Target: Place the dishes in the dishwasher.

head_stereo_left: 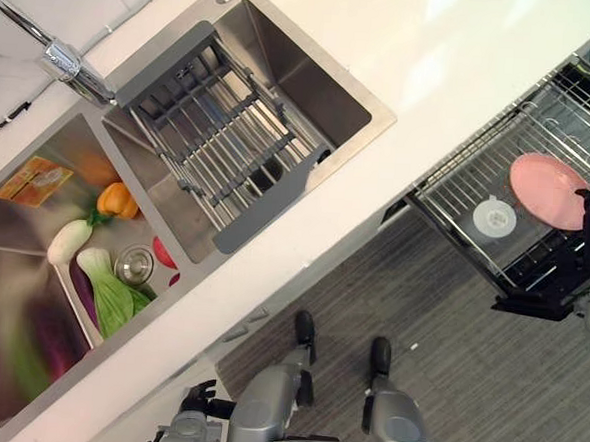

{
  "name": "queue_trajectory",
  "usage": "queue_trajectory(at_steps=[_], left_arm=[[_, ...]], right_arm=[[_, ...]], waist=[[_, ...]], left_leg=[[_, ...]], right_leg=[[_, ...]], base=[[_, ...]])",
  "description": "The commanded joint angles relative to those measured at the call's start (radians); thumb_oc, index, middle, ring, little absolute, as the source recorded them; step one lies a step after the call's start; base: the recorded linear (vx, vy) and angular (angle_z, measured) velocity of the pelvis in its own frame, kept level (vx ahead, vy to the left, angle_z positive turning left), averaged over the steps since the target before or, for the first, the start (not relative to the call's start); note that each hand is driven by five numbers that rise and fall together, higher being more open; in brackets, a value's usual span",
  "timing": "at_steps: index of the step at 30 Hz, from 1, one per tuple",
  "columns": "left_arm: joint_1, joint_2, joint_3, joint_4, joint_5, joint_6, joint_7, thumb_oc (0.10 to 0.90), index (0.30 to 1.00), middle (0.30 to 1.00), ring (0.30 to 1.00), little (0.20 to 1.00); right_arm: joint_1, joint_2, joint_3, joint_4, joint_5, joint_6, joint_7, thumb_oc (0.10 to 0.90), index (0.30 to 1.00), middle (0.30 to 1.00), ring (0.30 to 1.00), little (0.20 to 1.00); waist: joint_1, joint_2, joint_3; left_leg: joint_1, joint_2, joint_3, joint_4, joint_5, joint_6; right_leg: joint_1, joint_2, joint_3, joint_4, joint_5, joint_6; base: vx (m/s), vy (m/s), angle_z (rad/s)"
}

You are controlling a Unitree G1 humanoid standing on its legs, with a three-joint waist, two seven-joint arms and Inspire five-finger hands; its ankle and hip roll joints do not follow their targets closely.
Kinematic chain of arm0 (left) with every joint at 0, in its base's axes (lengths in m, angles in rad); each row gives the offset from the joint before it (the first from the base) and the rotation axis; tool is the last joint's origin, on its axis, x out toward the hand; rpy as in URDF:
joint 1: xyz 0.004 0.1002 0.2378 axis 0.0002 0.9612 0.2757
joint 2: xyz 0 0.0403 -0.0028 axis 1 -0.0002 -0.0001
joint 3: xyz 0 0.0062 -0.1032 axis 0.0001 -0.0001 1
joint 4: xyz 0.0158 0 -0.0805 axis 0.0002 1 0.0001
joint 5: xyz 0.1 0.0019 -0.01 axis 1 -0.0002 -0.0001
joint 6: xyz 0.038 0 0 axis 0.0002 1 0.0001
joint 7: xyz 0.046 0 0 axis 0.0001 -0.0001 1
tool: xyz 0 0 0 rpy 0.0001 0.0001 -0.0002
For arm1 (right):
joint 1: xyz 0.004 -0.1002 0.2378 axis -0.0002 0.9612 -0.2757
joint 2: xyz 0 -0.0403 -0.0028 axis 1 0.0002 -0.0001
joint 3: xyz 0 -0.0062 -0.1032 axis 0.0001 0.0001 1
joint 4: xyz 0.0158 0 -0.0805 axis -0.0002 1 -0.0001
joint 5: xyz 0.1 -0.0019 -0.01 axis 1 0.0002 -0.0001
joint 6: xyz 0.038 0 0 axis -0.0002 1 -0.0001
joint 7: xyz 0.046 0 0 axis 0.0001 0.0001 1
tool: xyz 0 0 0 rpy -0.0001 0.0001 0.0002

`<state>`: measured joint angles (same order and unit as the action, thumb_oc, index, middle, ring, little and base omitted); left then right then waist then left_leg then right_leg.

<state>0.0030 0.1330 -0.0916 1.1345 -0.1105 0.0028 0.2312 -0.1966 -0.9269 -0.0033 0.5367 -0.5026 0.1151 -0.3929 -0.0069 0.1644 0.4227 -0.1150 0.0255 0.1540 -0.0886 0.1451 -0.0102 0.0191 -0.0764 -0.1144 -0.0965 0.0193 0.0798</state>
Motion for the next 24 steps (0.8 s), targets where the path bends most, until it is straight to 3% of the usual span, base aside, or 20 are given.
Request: queue_trajectory(at_steps=[1,5,8,9,13,16,17,18,24], left_arm=[[-0.019,0.016,-0.020,0.109,0.008,0.024,0.027,0.800,0.900,0.900,0.900,0.900],[-0.021,0.018,0.012,0.117,0.021,0.037,0.046,0.800,0.900,0.900,0.900,0.900],[-0.021,0.018,0.026,0.116,0.020,0.042,0.051,0.800,0.900,0.900,0.900,0.900],[-0.020,0.017,0.043,0.115,0.011,0.047,0.064,0.800,0.900,0.900,0.900,0.900],[-0.024,0.012,0.054,0.113,0.008,0.051,0.075,0.800,0.900,0.900,0.900,0.900],[-0.028,0.010,0.053,0.107,0.005,0.052,0.077,0.800,0.900,0.900,0.900,0.900],[-0.031,0.007,0.049,0.104,0.005,0.052,0.078,0.800,0.900,0.900,0.900,0.900],[-0.038,0.006,0.039,0.096,0.004,0.051,0.077,0.800,0.900,0.900,0.900,0.900],[-0.027,-0.004,0.011,0.078,0.000,0.042,0.073,0.800,0.900,0.900,0.900,0.900]], right_arm=[[-0.010,-0.105,-0.168,-0.120,0.087,-0.007,-0.115,0.800,0.900,0.900,0.900,0.900],[0.122,-0.018,-0.386,-0.179,0.219,-0.023,-0.221,0.800,0.900,0.900,0.900,0.900],[0.177,0.036,-0.449,-0.200,0.257,-0.029,-0.252,0.800,0.900,0.900,0.900,0.900],[0.232,0.114,-0.495,-0.205,0.302,-0.038,-0.288,0.800,0.900,0.900,0.900,0.900],[0.292,0.204,-0.497,-0.164,0.339,-0.042,-0.295,0.800,0.900,0.900,0.900,0.900],[0.299,0.227,-0.476,-0.134,0.344,-0.038,-0.289,0.800,0.900,0.900,0.900,0.900],[0.302,0.243,-0.462,-0.133,0.342,-0.036,-0.284,0.736,0.804,0.804,0.804,0.804],[0.286,0.249,-0.431,-0.104,0.346,-0.037,-0.273,0.400,0.300,0.300,0.300,0.300],[0.258,0.273,-0.357,-0.087,0.325,-0.033,-0.242,0.400,0.300,0.300,0.300,0.300]], waist=[[0.008,-0.032,-0.073],[-0.005,-0.052,-0.092],[-0.008,-0.059,-0.099],[-0.010,-0.066,-0.107],[-0.019,-0.074,-0.107],[-0.021,-0.072,-0.098],[-0.024,-0.069,-0.090],[-0.026,-0.061,-0.074],[-0.029,-0.022,-0.040]], left_leg=[[0.053,0.042,-0.032,0.034,-0.088,-0.080],[0.071,0.043,-0.038,0.033,-0.098,-0.077],[0.082,0.042,-0.042,0.031,-0.102,-0.076],[0.087,0.040,-0.044,0.028,-0.105,-0.074],[0.088,0.038,-0.046,0.027,-0.105,-0.070],[0.080,0.037,-0.047,0.029,-0.103,-0.069],[0.075,0.037,-0.045,0.030,-0.102,-0.068],[0.057,0.036,-0.043,0.036,-0.097,-0.067],[0.021,0.026,-0.033,0.042,-0.084,-0.067]], right_leg=[[-0.123,-0.041,0.009,0.108,-0.011,0.031],[-0.097,-0.038,0.004,0.105,-0.020,0.031],[-0.086,-0.036,0.004,0.103,-0.025,0.030],[-0.080,-0.035,0.005,0.102,-0.028,0.030],[-0.083,-0.033,0.007,0.108,-0.031,0.029],[-0.098,-0.033,0.010,0.118,-0.031,0.028],[-0.110,-0.033,0.010,0.124,-0.029,0.028],[-0.139,-0.036,0.018,0.140,-0.025,0.028],[-0.191,-0.043,0.025,0.162,-0.016,0.028]], base=[[0.05,-0.004,0.04],[0.04,-0.004,0.07],[0.00,0.000,0.00],[0.00,0.000,0.00],[-0.02,-0.002,0.00],[-0.06,0.008,-0.03],[-0.10,0.028,-0.12],[-0.14,0.044,-0.15],[-0.05,0.028,-0.11]])
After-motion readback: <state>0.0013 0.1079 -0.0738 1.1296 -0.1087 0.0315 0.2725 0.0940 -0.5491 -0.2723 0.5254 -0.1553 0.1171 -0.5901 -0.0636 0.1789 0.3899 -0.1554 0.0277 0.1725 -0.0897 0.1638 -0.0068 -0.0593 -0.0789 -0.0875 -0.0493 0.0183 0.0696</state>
